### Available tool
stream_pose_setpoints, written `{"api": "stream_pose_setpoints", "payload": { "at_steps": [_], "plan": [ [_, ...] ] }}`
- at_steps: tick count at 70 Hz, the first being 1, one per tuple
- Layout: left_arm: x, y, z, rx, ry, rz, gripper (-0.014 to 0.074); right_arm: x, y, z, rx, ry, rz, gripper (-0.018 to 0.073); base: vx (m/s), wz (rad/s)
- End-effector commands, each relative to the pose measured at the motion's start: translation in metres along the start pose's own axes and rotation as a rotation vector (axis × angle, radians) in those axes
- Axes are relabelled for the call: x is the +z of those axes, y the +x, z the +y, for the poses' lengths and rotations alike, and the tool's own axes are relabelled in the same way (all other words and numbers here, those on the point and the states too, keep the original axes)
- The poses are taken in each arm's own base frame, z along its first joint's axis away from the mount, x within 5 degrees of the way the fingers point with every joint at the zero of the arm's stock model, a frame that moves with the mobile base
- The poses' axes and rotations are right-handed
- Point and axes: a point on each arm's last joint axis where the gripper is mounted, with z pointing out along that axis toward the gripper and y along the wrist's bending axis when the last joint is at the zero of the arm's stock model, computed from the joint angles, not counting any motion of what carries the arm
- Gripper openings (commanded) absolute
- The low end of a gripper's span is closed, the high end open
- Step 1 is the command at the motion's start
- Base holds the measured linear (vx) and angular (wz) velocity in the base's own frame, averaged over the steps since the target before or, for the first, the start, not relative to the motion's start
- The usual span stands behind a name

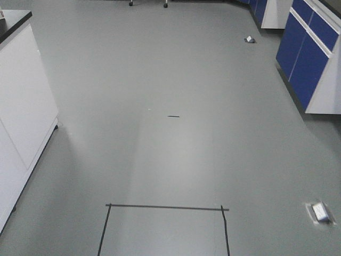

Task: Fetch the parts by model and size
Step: 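Drive across the room toward the far benches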

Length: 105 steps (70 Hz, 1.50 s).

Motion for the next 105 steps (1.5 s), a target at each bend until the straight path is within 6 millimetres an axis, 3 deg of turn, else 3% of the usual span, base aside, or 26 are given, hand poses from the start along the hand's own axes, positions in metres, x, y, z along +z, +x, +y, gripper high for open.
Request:
{"api": "stream_pose_setpoints", "payload": {
  "at_steps": [1,105],
  "plan": [
    [-0.0016,-0.0143,0.0008,-0.002,0.002,-0.090,-0.0006,-0.0024,-0.0145,0.0000,-0.021,-0.001,-0.092,-0.0006,0.50,0.10],
    [-0.0016,-0.0142,0.0008,-0.002,0.002,-0.089,-0.0006,-0.0024,-0.0145,0.0000,-0.021,-0.001,-0.092,-0.0006,0.53,-0.02]
  ]
}}
